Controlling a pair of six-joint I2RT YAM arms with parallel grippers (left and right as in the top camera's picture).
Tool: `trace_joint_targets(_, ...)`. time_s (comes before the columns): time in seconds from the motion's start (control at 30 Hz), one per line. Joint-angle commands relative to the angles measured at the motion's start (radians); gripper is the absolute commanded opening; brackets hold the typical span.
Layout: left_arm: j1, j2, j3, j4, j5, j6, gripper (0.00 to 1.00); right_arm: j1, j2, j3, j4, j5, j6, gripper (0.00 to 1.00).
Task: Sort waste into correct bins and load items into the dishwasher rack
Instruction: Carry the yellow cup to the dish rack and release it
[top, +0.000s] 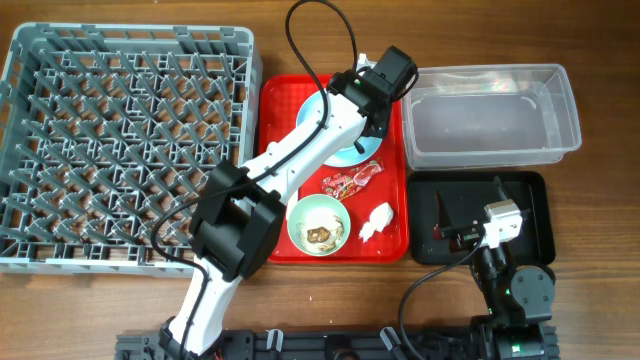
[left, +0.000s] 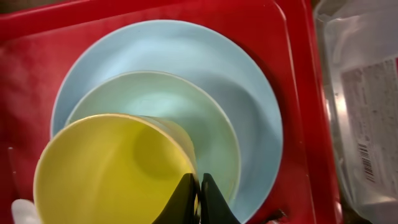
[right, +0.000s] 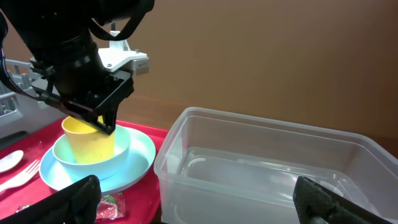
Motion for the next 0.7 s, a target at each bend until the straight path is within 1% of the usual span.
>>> trace_joint_targets(0.0, 0.006, 0.019, -0.006, -0.044, -0.075, 0.002, 0.04, -0.004, -0.005, -0.001, 0.006, 0.013, -0.002, 1.0)
trace_joint_targets(0.03, 0.006, 0.004, -0.006, -0.043, -0.074, 0.006, 0.04, -0.004, -0.005, -0.001, 0.006, 0.013, -0.002, 1.0)
trace_joint_targets(0.1, 0.01, -0.063, 0.024, -0.046, -0.043, 0.073, 0.04, -0.004, -0.005, -0.001, 0.006, 0.013, -0.002, 1.0)
trace_joint_targets(0.13, 0.019, -0.106, 0.043, -0.054, 0.01, 0.111, 0.04, -0.004, -0.005, -0.001, 0.006, 0.013, -0.002, 1.0)
trace_joint_targets(0.17, 0.03, -0.136, 0.055, -0.064, 0.047, 0.122, 0.04, -0.004, -0.005, -0.001, 0.006, 0.013, -0.003, 1.0)
trace_joint_targets(0.27, 0.164, -0.313, 0.069, -0.081, 0.32, 0.144, 0.04, -0.004, -0.005, -0.001, 0.006, 0.013, -0.002, 1.0)
trace_joint_targets(0.3, 0.278, -0.374, 0.069, -0.081, 0.537, 0.159, 0.04, -0.004, -0.005, -0.001, 0.006, 0.013, -0.002, 1.0)
trace_joint_targets(0.33, 0.351, -0.392, 0.069, -0.085, 0.65, 0.159, 0.04, -0.004, -0.005, -0.001, 0.006, 0.013, -0.002, 1.0)
trace_joint_targets(0.37, 0.452, -0.396, 0.068, -0.095, 0.781, 0.159, 0.04, -0.004, -0.005, -0.001, 0.006, 0.013, -0.002, 1.0)
trace_joint_targets(0.43, 0.601, -0.368, 0.061, -0.099, 0.955, 0.186, 0.04, -0.004, -0.005, -0.001, 0.006, 0.013, -0.002, 1.0)
trace_joint_targets(0.47, 0.681, -0.326, 0.061, -0.1, 1.111, 0.237, 0.04, -0.004, -0.005, -0.001, 0.006, 0.013, -0.002, 1.0)
trace_joint_targets(0.5, 0.732, -0.285, 0.061, -0.099, 1.246, 0.276, 0.04, -0.004, -0.005, -0.001, 0.006, 0.013, -0.002, 1.0)
trace_joint_targets(0.57, 0.796, -0.2, 0.061, -0.098, 1.431, 0.299, 0.04, -0.004, -0.005, -0.001, 0.006, 0.013, -0.002, 1.0)
trace_joint_targets(0.6, 0.819, -0.143, 0.061, -0.095, 1.545, 0.346, 0.04, -0.004, -0.005, -0.001, 0.006, 0.013, -0.002, 1.0)
trace_joint_targets(0.63, 0.827, -0.104, 0.061, -0.095, 1.62, 0.372, 0.04, -0.004, -0.005, -0.001, 0.006, 0.013, -0.002, 1.0)
trace_joint_targets(0.67, 0.835, -0.059, 0.061, -0.09, 1.67, 0.371, 0.04, -0.004, -0.005, -0.001, 0.006, 0.013, -0.002, 1.0)
